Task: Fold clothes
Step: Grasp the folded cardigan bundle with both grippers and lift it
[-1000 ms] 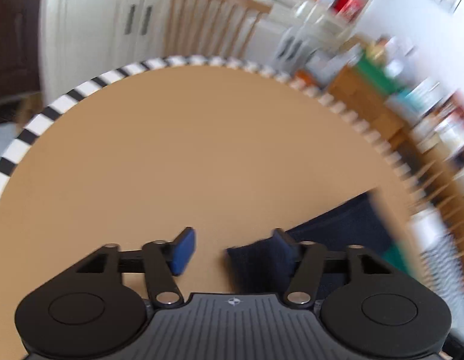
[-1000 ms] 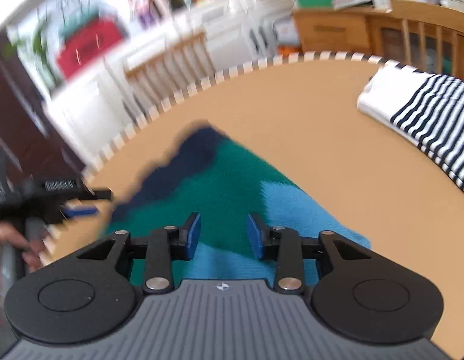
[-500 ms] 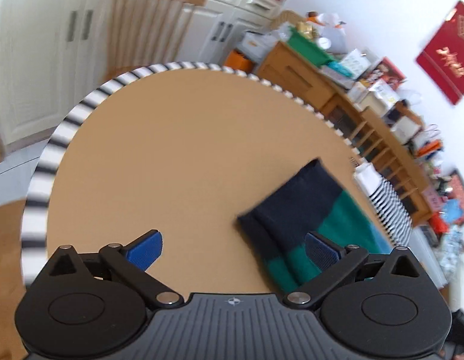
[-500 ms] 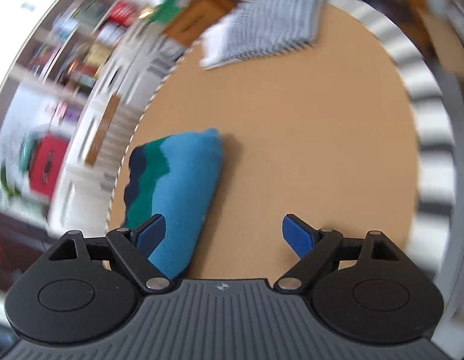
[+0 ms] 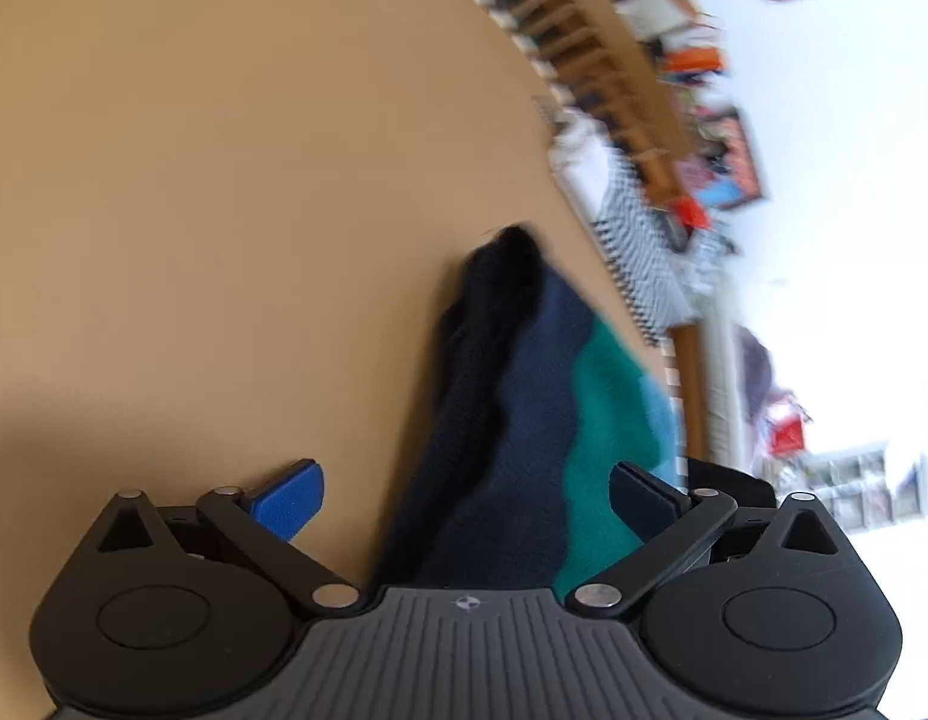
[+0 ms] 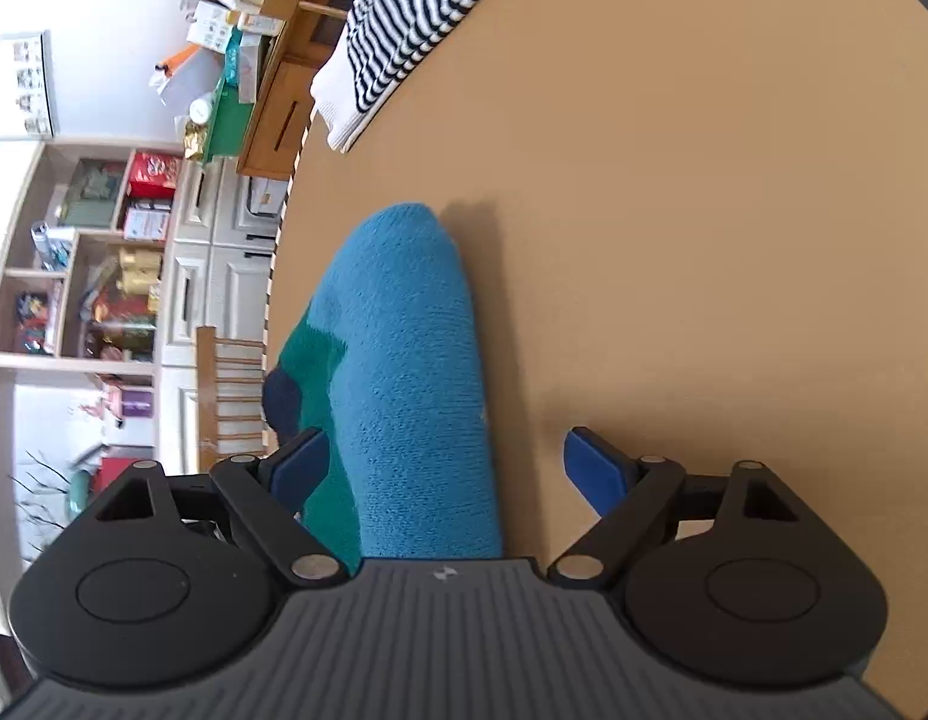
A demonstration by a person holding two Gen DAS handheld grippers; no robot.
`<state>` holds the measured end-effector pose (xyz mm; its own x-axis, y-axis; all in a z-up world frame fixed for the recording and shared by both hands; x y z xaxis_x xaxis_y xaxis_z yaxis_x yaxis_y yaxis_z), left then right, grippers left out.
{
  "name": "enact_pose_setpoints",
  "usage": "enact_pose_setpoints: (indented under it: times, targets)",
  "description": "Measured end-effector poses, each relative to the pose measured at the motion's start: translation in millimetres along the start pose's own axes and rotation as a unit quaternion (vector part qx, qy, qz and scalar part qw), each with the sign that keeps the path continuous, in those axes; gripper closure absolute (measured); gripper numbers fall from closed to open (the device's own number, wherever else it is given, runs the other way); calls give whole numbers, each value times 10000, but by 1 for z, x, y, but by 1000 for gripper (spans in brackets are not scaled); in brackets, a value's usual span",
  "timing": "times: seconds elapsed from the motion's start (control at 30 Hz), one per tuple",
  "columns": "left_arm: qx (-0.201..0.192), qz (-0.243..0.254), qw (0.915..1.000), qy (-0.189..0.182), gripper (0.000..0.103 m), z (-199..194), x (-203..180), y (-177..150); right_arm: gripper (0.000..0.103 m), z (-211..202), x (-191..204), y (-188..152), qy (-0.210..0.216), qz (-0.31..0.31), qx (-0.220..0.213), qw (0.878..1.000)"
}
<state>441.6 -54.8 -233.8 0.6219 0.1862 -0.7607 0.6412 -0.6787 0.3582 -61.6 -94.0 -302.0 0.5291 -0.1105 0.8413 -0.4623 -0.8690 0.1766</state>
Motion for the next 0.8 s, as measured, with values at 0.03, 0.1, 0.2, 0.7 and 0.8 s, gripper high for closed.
enact_pose_setpoints:
  times: [0.03, 0.1, 0.2, 0.7, 0.8]
  targets:
    - [72, 50, 10000, -44, 1, 6, 0, 5, 15, 1, 2, -1, 8, -22, 13, 10000]
    - [228, 176, 9993, -247, 1, 19, -2, 11, 15, 4, 2, 0, 76, 99, 30, 9999]
    - [496, 480, 9959, -578, 1, 38, -13, 12, 17, 17, 5, 0, 198, 292, 137, 9993]
    - [1274, 664, 9891, -313, 62, 92, -50, -42, 74, 26, 35, -26, -534, -374, -83, 9978]
    - [1168, 647, 9904, -353, 62, 81, -68, -35, 74, 8, 60, -22, -122, -384, -142, 9991]
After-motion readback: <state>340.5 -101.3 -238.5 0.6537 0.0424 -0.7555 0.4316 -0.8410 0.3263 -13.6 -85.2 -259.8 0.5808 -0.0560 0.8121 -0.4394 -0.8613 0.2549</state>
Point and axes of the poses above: each gripper's, at about its wrist camera, not at the fingertips, and z roughly the way its jaws point, x to its left, y to its top, the point moved 5 cm from there along z, roughly the way its jaws point, and after that the axes turned 15 degrees about -x, right-handed, at the moved point
